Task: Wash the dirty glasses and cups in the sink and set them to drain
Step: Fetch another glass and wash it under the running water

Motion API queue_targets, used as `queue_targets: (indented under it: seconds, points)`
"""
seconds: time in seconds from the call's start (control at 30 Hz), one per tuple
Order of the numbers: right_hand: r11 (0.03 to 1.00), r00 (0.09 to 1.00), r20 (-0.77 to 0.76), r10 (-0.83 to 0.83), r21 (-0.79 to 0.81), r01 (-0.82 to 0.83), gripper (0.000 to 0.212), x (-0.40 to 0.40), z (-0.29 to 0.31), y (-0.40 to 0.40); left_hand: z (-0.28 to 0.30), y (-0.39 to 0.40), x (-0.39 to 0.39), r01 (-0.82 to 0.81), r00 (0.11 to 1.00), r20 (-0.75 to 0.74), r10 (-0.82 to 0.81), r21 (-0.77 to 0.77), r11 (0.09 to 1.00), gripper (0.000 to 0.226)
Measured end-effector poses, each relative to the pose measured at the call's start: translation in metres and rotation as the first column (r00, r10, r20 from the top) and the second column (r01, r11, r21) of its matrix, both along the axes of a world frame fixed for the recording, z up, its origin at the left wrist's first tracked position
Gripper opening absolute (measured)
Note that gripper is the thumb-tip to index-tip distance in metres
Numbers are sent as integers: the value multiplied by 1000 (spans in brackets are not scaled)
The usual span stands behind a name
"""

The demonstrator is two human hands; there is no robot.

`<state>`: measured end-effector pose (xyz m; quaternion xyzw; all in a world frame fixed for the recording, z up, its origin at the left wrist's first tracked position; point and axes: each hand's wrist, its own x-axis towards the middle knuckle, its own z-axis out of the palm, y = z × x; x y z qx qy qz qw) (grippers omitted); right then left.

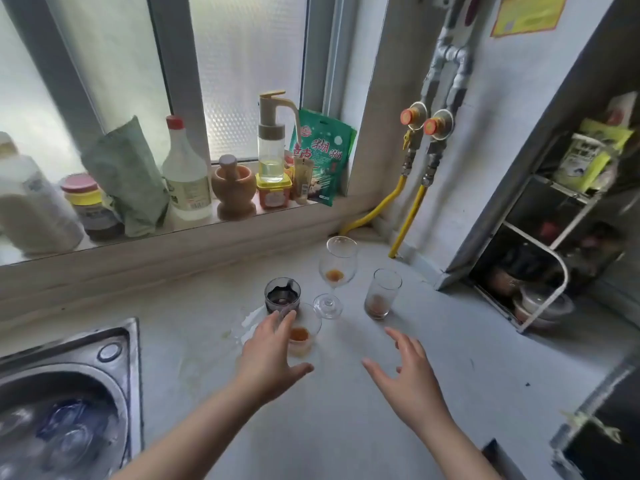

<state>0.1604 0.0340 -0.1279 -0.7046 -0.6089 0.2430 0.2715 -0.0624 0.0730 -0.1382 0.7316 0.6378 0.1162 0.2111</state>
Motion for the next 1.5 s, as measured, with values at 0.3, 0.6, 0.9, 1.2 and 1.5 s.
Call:
queue_targets:
  seconds: [0.3, 0.6, 0.9, 1.2, 1.5]
  points:
    - [963, 943, -197, 268, 17, -270, 111, 3, 34, 166, -33, 64, 58, -267, 963, -75, 261, -102, 958, 104]
    - [952, 923, -236, 305, 54, -301, 81, -11, 13, 197, -31, 58, 62, -424, 904, 27, 427, -69, 903, 83]
    - [875, 866, -122, 485, 82, -478, 88, -29, 64, 89, 25, -49, -33, -522, 849, 100, 519, 11, 853, 83]
    - [762, 743, -174, 647, 168, -625, 83, -199, 91, -75, 53, -232, -199, -674, 739, 112, 665, 98, 732, 88]
    - [602, 557, -236, 796, 213, -770, 77, -390, 91, -197, 59, -386, -350, -814, 581, 138, 802, 105, 572, 85]
